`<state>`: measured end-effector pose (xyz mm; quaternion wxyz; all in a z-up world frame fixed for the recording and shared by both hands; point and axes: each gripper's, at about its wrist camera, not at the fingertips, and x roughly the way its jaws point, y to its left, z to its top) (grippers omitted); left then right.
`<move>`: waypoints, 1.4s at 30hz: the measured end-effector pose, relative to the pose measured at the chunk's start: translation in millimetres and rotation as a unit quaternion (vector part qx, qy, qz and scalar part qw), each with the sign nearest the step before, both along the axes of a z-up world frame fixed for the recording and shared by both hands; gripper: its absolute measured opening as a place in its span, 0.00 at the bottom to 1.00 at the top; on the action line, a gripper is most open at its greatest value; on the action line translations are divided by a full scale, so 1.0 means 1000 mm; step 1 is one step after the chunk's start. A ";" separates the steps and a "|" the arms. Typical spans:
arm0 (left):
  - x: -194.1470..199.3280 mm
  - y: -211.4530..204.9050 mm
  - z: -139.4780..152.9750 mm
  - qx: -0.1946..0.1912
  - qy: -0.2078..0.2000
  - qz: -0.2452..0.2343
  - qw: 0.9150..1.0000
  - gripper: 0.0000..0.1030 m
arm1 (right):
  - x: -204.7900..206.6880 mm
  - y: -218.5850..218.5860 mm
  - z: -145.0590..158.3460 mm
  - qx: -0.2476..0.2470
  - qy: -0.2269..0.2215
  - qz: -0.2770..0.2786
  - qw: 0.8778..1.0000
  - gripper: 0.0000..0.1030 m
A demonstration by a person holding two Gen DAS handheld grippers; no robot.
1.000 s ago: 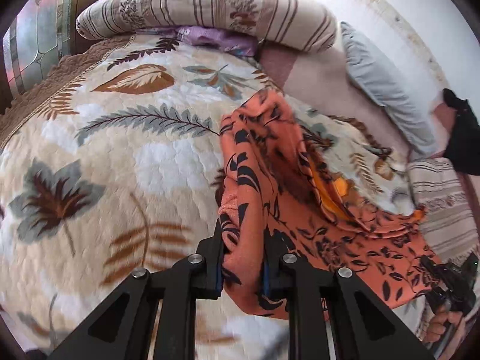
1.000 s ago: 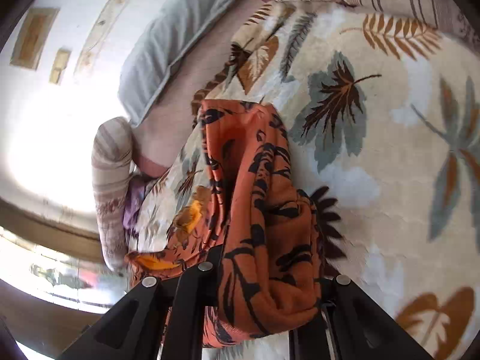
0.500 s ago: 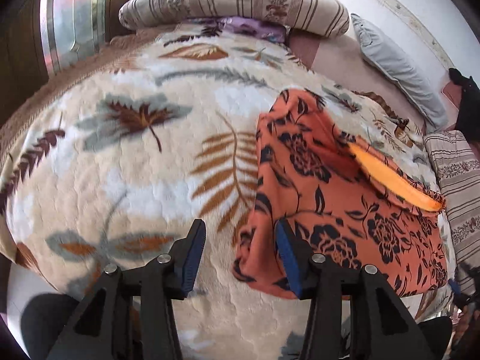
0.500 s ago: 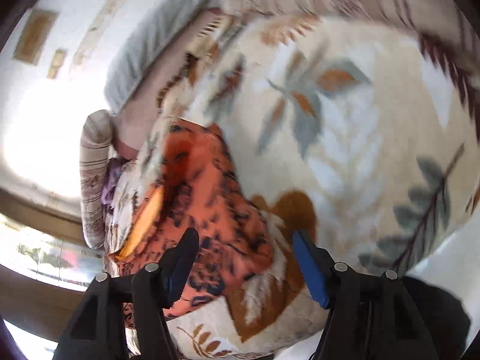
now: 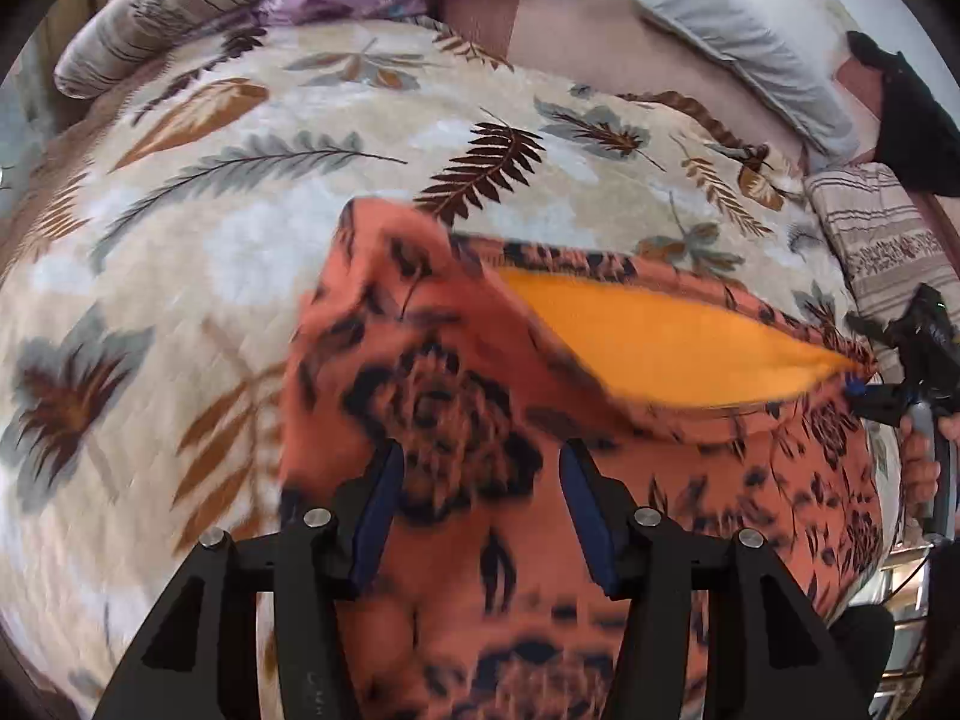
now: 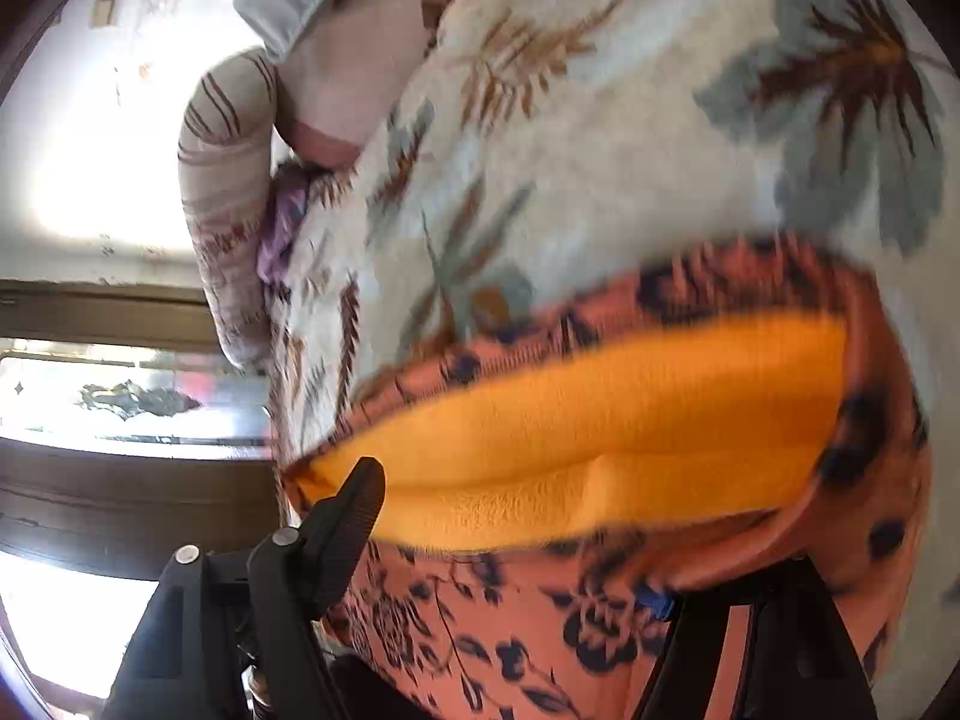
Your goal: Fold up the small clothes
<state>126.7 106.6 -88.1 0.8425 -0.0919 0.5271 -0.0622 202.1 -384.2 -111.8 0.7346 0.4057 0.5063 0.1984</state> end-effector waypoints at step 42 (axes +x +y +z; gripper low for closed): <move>-0.140 0.029 0.001 0.070 -0.049 0.081 0.993 0.74 | -0.252 -0.008 -0.038 -0.024 0.014 -0.161 0.987 0.82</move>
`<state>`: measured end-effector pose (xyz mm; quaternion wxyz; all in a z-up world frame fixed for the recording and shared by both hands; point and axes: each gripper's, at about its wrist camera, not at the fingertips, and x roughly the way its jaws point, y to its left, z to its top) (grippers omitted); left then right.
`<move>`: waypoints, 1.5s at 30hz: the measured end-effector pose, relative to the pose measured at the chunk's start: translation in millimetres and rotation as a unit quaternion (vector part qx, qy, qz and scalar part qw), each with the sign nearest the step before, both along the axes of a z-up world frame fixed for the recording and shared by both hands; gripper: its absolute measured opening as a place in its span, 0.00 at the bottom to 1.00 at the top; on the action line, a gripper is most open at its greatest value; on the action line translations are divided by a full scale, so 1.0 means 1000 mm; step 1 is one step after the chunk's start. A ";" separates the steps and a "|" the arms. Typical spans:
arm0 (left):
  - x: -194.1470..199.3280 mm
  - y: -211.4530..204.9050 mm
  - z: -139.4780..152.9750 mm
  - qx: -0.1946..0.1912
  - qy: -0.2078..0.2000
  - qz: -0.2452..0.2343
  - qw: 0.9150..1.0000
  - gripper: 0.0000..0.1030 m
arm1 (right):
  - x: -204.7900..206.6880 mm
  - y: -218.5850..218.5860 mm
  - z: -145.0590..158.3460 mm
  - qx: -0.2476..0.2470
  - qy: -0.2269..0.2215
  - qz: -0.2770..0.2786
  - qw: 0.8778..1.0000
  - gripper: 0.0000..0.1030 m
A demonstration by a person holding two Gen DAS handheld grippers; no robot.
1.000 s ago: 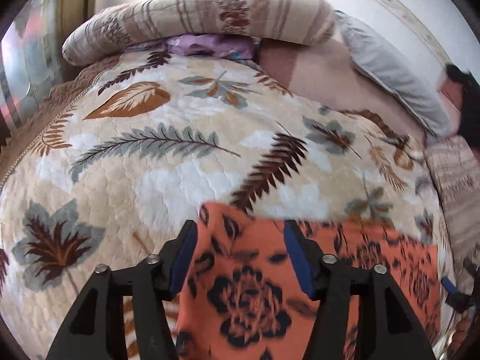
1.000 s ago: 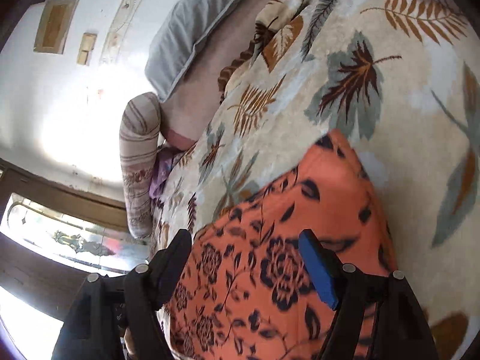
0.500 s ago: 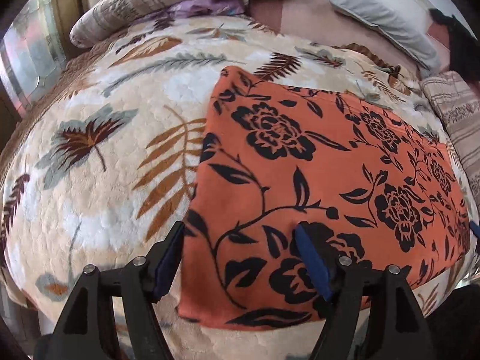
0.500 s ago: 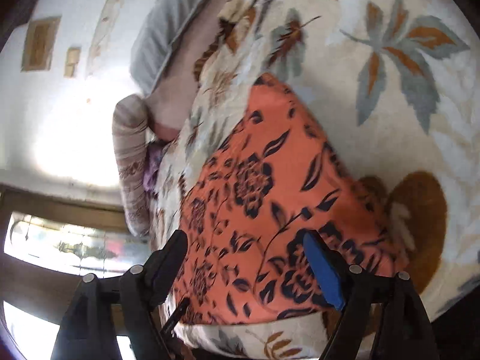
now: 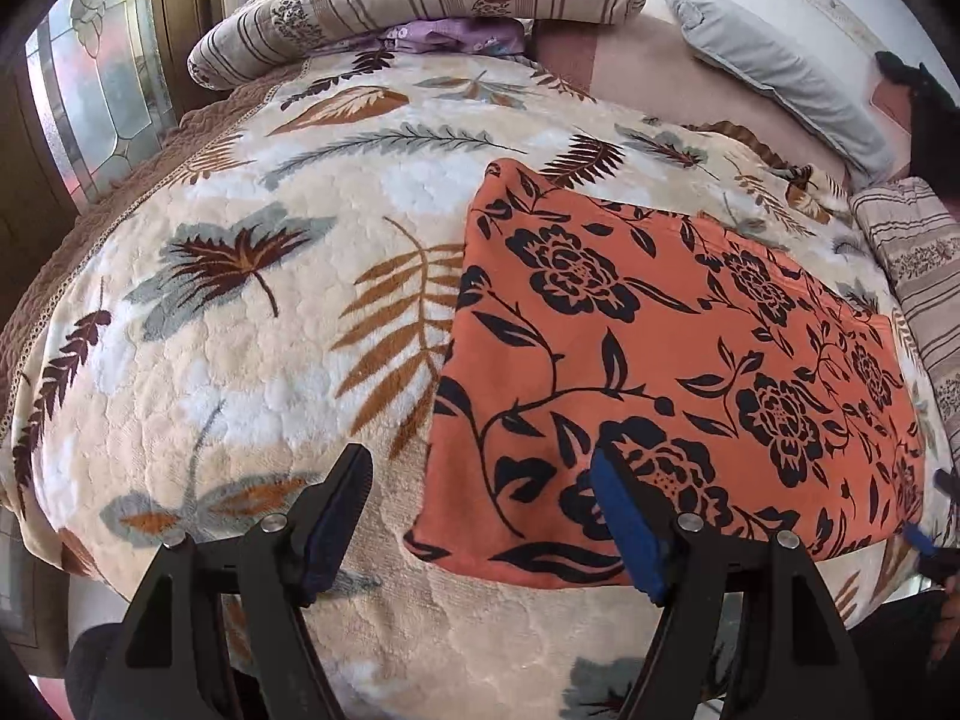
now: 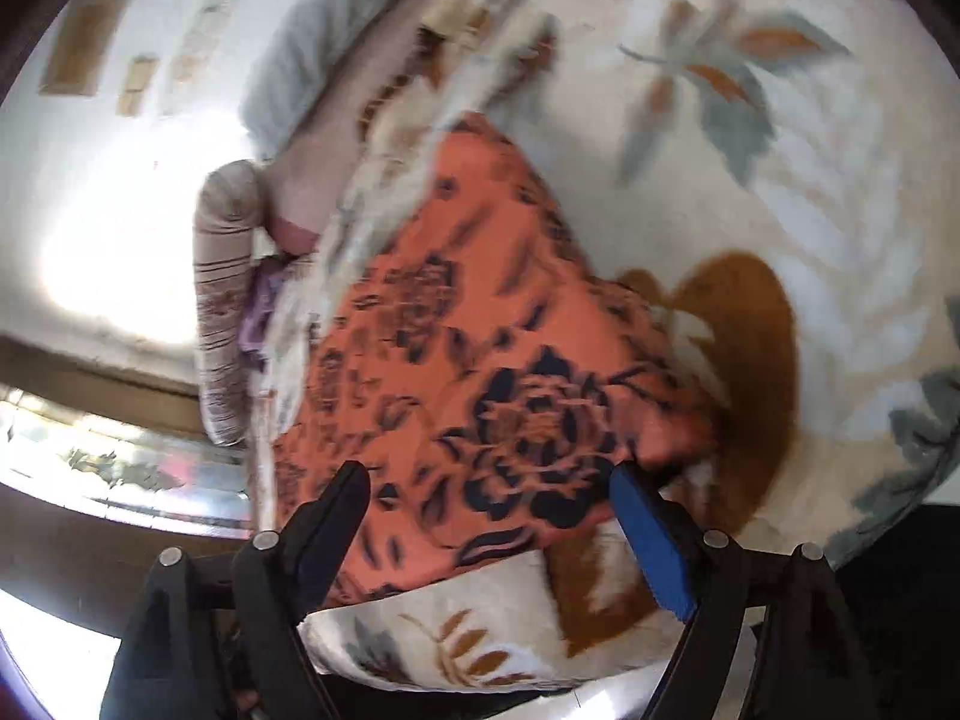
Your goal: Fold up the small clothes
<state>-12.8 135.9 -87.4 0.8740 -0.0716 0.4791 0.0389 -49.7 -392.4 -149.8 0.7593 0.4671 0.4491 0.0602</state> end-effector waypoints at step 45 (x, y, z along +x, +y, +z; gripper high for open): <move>0.165 0.027 -0.023 0.085 0.045 0.031 0.995 0.86 | 0.187 0.006 0.008 0.049 -0.051 0.139 0.988 0.85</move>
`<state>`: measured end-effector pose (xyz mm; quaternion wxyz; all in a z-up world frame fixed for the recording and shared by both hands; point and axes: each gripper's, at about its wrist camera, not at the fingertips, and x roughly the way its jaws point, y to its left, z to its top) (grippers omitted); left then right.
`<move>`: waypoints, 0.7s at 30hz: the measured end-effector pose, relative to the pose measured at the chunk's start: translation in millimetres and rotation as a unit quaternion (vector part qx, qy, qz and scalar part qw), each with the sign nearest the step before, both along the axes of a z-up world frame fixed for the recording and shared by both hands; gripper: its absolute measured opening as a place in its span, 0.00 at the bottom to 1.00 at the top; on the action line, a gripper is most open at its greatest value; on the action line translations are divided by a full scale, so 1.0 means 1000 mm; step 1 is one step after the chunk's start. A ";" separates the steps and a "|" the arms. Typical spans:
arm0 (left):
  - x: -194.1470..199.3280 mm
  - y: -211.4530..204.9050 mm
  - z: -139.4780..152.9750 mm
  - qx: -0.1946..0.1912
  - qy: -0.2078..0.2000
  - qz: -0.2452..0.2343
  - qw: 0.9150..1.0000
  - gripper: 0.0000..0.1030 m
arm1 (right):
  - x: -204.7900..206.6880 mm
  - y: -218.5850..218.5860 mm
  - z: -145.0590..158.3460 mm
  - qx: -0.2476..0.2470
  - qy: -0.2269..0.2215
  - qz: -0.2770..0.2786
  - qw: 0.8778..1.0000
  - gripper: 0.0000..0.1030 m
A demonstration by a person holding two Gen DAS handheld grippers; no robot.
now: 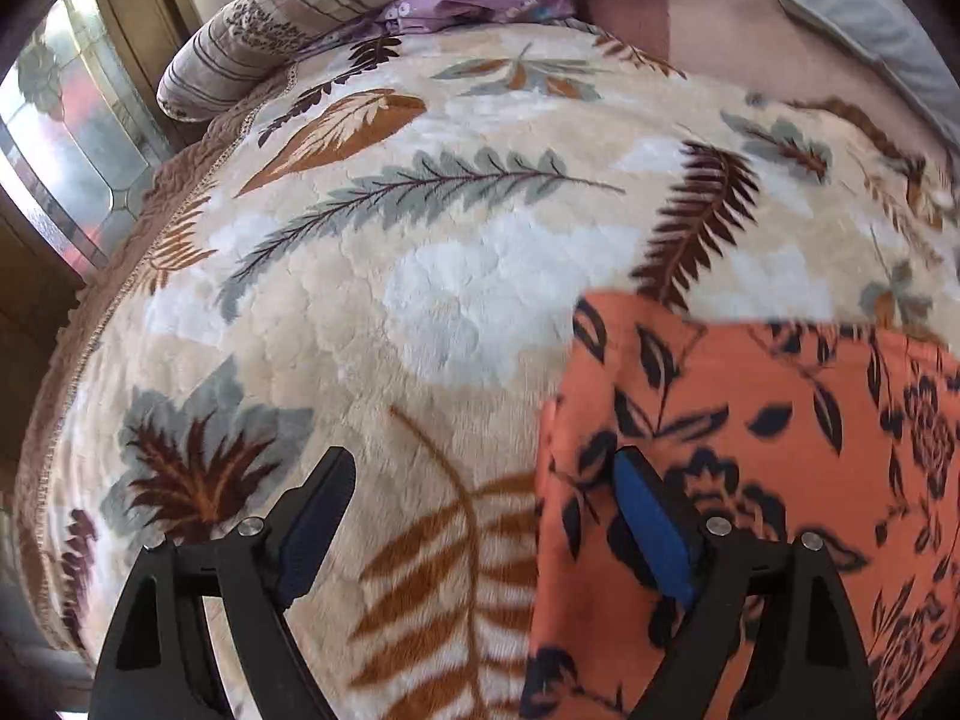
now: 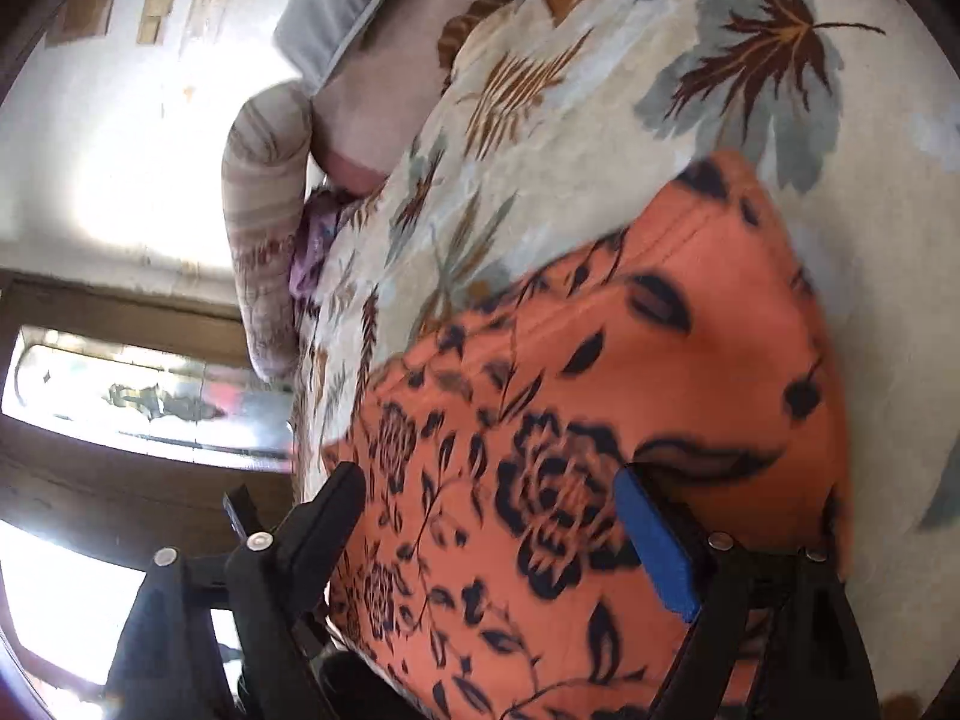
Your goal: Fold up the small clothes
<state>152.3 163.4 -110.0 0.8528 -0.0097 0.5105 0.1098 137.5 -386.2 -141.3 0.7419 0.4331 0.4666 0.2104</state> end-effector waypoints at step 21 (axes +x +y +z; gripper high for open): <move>-0.137 -0.043 0.040 -0.060 -0.056 -0.041 0.996 0.86 | -0.152 0.018 -0.013 0.009 0.013 -0.099 0.995 0.87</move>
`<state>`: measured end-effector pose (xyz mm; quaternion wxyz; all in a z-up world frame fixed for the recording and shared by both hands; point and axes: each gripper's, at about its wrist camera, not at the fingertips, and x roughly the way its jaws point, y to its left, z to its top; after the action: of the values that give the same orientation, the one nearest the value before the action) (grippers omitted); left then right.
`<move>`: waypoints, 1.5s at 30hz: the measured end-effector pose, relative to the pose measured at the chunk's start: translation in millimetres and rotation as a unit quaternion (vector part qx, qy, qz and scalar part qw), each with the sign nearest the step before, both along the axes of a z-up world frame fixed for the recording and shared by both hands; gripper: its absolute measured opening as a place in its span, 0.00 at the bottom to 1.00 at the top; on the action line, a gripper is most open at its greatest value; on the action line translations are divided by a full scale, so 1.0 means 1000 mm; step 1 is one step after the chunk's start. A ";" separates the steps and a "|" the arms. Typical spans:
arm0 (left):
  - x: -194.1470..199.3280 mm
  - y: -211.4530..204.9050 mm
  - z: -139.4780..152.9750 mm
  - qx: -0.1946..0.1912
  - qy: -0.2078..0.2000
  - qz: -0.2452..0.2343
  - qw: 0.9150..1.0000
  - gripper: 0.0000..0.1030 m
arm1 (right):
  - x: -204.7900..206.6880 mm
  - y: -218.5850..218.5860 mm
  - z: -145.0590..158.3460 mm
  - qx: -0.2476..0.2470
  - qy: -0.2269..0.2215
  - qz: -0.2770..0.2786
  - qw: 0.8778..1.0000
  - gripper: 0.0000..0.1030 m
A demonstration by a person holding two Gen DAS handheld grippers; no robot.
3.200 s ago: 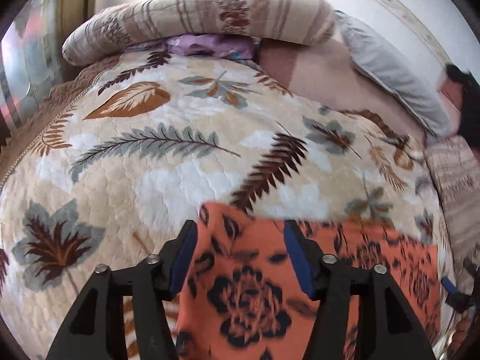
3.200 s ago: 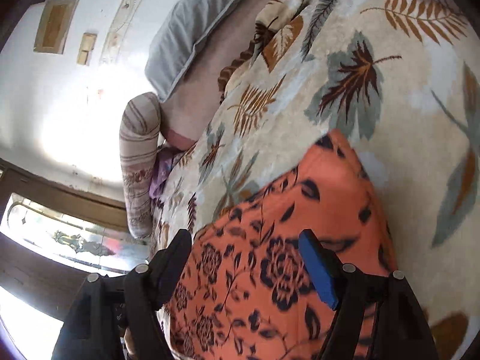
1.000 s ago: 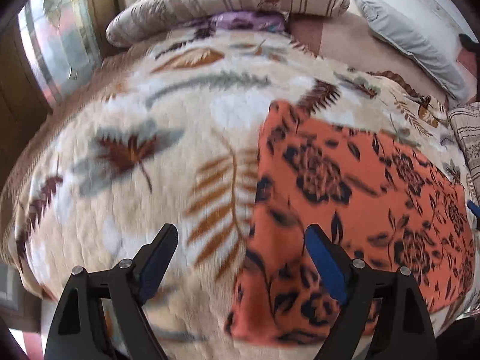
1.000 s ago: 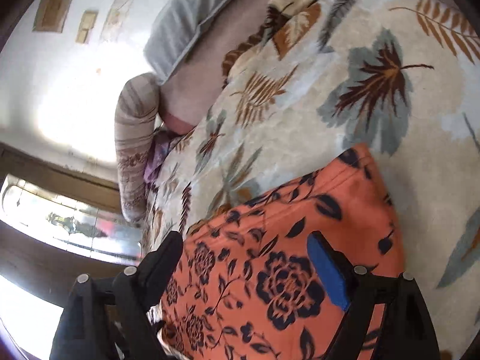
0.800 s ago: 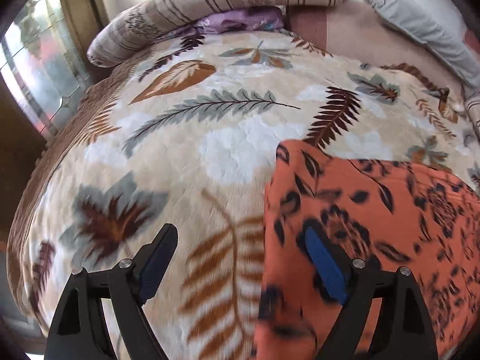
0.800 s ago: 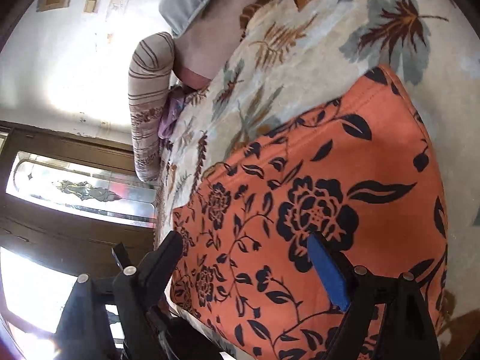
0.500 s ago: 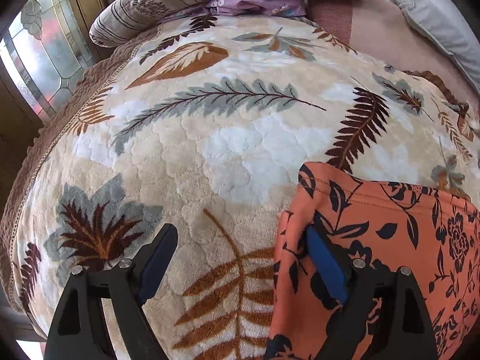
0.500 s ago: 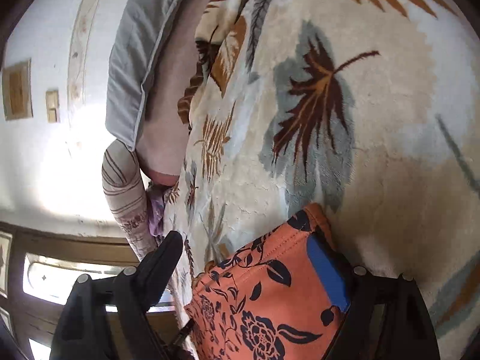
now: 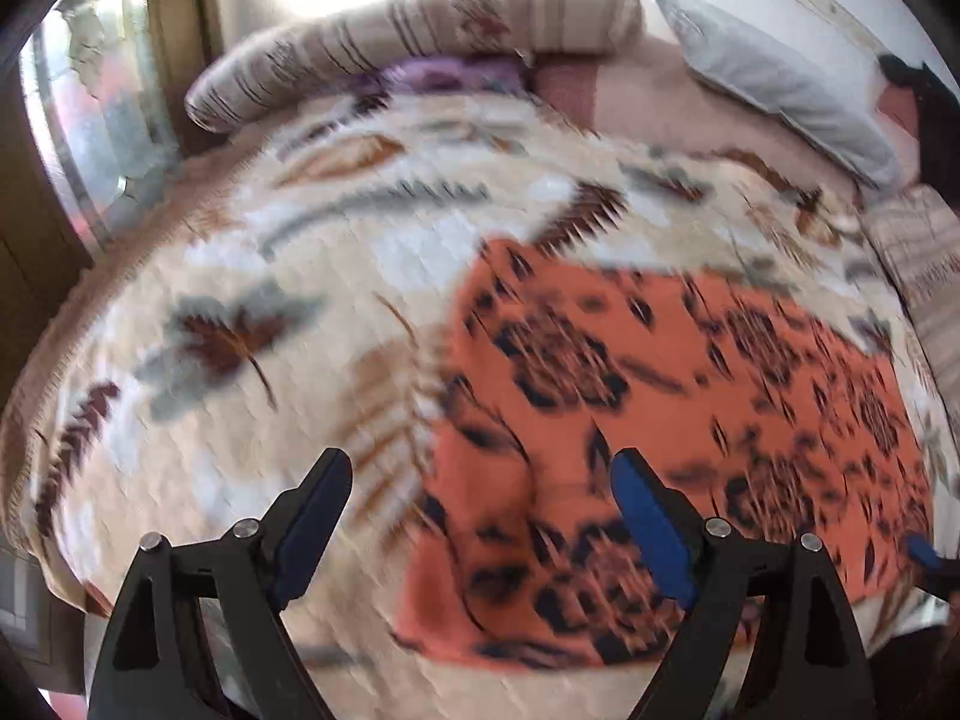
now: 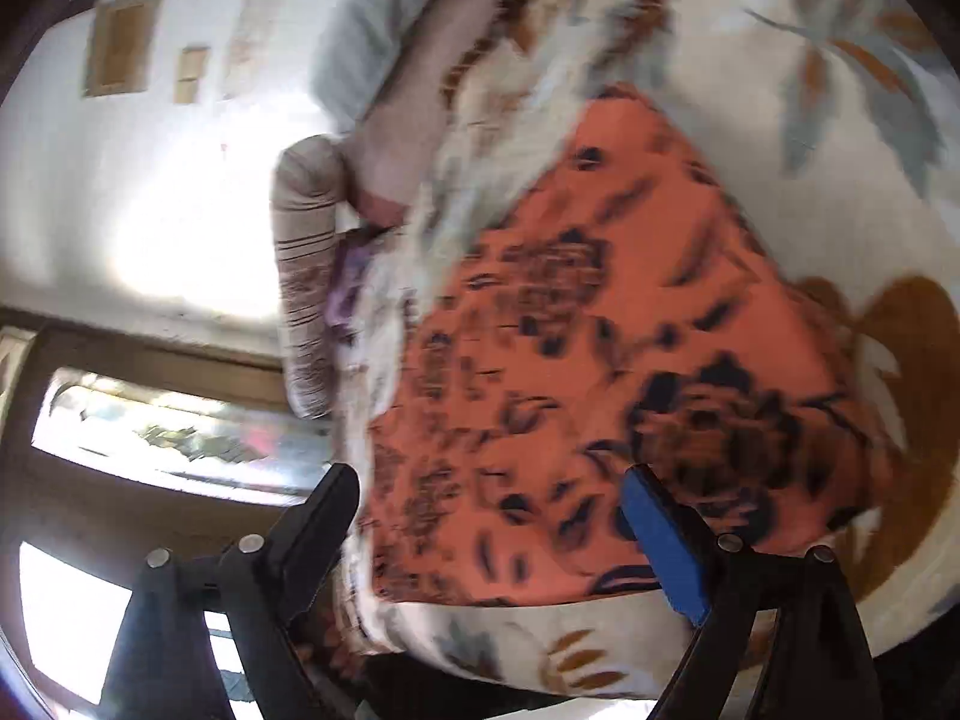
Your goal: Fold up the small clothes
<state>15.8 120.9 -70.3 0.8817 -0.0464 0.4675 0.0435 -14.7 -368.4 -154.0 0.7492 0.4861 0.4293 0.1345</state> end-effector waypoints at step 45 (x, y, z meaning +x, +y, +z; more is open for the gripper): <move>-0.005 -0.088 0.011 0.005 -0.014 -0.047 0.999 0.86 | -0.043 -0.030 -0.023 0.065 0.023 -0.127 0.989 0.90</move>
<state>10.6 32.6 -59.4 0.8896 -0.0207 0.4563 0.0040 -57.9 -398.8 -176.6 0.7172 0.5872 0.3712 0.0544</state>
